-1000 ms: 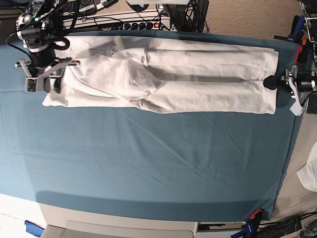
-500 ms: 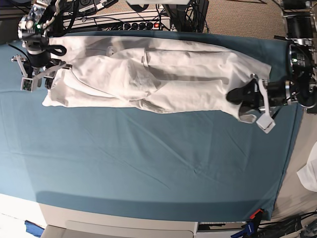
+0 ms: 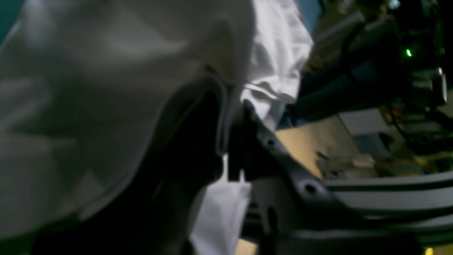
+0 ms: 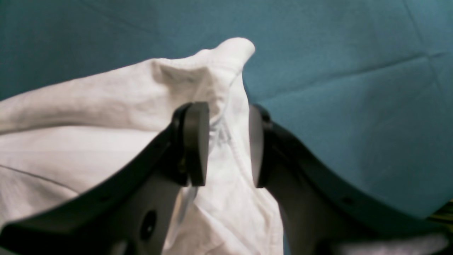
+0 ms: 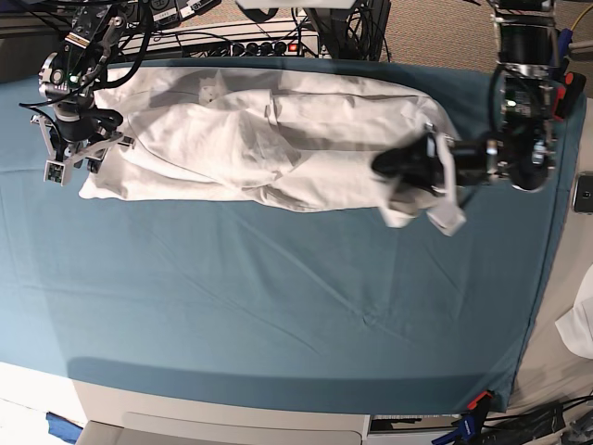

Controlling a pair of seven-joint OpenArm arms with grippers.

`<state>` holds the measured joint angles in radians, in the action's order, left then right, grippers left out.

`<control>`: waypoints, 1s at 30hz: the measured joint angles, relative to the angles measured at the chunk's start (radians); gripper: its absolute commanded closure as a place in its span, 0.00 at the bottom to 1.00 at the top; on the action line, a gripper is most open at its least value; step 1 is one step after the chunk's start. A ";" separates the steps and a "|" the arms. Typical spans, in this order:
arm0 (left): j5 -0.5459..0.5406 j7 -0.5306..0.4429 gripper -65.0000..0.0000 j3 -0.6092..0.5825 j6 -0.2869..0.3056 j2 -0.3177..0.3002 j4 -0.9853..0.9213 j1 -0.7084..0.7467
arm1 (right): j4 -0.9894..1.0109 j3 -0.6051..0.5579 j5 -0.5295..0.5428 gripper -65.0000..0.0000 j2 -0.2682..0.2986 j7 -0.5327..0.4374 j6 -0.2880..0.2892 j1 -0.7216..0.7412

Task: Fold the T-shirt properly
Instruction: 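Lift the hem end with the left gripper and fold it toward the right gripper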

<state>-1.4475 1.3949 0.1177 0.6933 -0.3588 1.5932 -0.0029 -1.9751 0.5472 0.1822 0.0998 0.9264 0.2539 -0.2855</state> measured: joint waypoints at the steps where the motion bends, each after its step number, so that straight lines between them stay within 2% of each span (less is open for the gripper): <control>1: 0.000 0.000 1.00 -0.016 0.000 0.014 0.005 0.000 | 0.000 0.000 0.000 0.70 0.000 0.000 0.000 0.000; 4: 0.010 -0.005 1.00 -0.055 0.000 0.059 0.008 -0.015 | 0.000 0.000 0.000 0.70 0.000 0.000 0.000 0.000; 8: 0.114 -0.064 1.00 -0.106 0.000 0.111 0.009 -0.043 | 0.000 0.000 0.000 0.70 0.000 0.000 0.000 0.000; 17: 0.219 -0.109 1.00 -0.230 -0.001 0.229 0.009 -0.076 | 0.000 0.000 0.000 0.70 0.000 0.000 0.000 0.000; 30: 0.278 -0.146 1.00 -0.246 0.000 0.329 0.010 -0.078 | 0.000 0.000 0.000 0.70 0.000 -0.002 0.000 0.000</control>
<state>-1.1698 1.2491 -0.1287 0.6930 -0.0299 1.6028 -0.0811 -1.9747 0.5472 0.1825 0.0998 0.9245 0.2539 -0.2855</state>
